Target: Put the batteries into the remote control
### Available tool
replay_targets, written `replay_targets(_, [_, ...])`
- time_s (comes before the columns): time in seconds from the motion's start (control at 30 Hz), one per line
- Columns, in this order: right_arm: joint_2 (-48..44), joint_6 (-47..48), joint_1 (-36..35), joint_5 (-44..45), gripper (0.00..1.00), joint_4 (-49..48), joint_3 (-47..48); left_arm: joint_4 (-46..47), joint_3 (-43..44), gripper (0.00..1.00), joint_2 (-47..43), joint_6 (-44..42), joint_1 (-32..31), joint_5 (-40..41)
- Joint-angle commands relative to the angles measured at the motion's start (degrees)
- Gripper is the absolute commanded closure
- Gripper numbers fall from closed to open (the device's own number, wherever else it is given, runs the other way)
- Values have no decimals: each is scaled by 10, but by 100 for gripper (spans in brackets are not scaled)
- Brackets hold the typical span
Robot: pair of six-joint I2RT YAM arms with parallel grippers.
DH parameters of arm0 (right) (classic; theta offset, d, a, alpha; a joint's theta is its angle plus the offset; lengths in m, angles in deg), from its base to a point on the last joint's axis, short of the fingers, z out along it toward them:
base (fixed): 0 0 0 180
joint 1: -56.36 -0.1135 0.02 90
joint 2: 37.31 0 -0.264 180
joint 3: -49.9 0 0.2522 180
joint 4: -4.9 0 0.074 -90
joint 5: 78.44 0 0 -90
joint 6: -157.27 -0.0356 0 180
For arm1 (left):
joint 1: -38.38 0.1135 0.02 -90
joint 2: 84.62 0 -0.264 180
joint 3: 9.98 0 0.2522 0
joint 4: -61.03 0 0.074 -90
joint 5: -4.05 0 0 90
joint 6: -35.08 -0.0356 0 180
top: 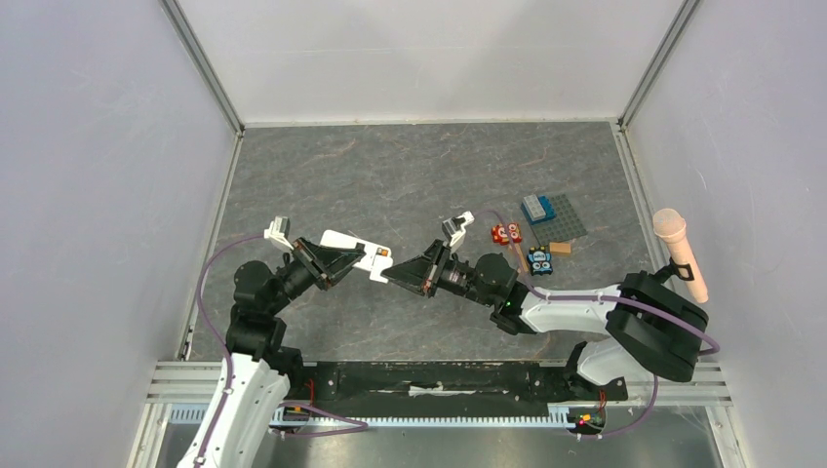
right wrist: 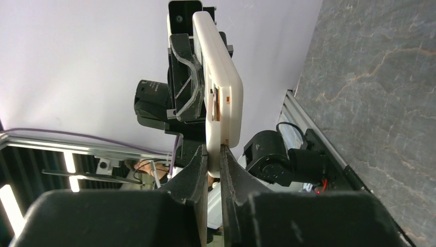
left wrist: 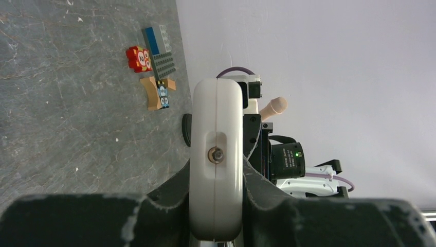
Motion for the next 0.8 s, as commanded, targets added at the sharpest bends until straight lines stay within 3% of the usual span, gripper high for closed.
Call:
replay_targets(0.0, [-12,71,-5,13,97,2,48,10,33,98,-5,-14,-12,-62])
replay_targets(0.17, [-28,91,-5,26,97,-15,44,9,36,98,-2,-25,-12,-64])
replay_targets(0.53, [-8,43,-5,31,98,-127,31,-21,41,98,1,-77,-12,-59])
replay_targets(0.77, [-18,46,-5,31,99,-62,35,-31,53,98,5,-88,-12,-53])
